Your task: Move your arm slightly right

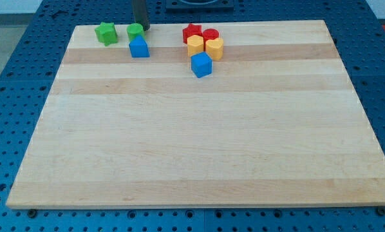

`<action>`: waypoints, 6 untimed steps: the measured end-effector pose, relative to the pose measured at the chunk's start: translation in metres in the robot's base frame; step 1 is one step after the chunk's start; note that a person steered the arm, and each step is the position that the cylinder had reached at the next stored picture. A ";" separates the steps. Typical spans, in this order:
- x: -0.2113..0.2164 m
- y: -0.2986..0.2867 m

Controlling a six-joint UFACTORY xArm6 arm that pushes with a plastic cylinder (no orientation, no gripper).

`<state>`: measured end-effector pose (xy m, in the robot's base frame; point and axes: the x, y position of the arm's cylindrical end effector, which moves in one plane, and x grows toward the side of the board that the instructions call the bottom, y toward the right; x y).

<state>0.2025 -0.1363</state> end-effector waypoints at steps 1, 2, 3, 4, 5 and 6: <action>0.015 0.000; 0.032 0.002; 0.045 -0.001; 0.043 0.001; 0.049 0.052; 0.056 0.060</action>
